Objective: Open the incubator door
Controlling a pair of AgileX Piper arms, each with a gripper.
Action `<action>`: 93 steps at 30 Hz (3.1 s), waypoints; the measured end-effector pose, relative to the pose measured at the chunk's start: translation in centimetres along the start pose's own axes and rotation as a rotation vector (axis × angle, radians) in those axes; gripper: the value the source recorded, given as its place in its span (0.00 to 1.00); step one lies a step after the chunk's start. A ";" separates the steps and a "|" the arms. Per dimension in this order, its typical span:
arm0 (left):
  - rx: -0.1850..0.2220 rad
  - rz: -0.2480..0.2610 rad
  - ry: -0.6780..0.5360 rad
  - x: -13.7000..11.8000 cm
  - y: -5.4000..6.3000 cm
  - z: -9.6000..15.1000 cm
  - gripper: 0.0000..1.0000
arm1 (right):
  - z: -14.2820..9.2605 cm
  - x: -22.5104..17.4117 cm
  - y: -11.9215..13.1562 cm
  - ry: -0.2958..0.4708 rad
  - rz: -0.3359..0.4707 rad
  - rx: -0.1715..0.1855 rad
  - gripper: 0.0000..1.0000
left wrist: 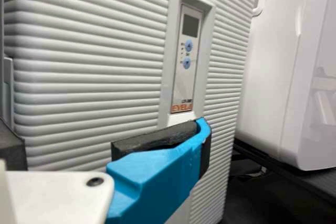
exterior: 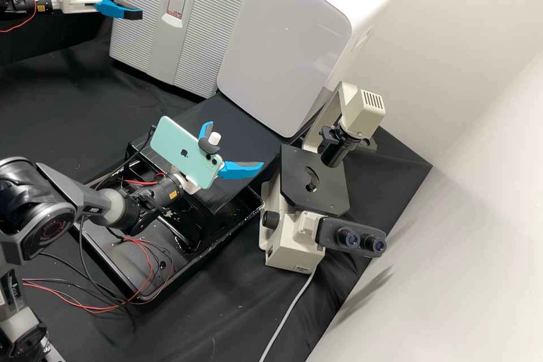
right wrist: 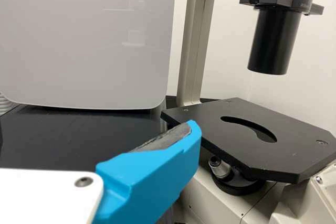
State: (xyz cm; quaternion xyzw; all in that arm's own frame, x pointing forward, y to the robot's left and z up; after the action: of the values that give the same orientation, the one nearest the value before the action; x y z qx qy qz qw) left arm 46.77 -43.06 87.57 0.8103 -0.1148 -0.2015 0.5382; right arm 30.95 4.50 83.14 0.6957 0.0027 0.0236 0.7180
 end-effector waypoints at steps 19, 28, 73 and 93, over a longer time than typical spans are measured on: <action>0.017 -0.014 0.004 -0.9 0.7 2.1 0.00 | 0.0 0.0 0.0 0.000 0.000 0.000 1.00; -0.002 0.000 0.010 -0.9 0.7 2.2 0.00 | 0.0 0.0 0.0 0.000 0.000 0.000 1.00; -0.031 0.033 0.089 -2.4 0.3 2.3 0.00 | 0.0 0.0 0.0 0.000 0.000 0.000 1.00; 0.036 -0.019 0.037 -3.3 -0.1 6.2 0.00 | 0.0 0.0 0.0 0.000 0.000 0.000 1.00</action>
State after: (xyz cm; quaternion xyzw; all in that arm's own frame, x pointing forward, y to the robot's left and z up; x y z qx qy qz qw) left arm 41.01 -46.78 86.02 0.8244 -0.1009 -0.1896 0.5237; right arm 30.95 4.50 83.14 0.6957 0.0027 0.0236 0.7180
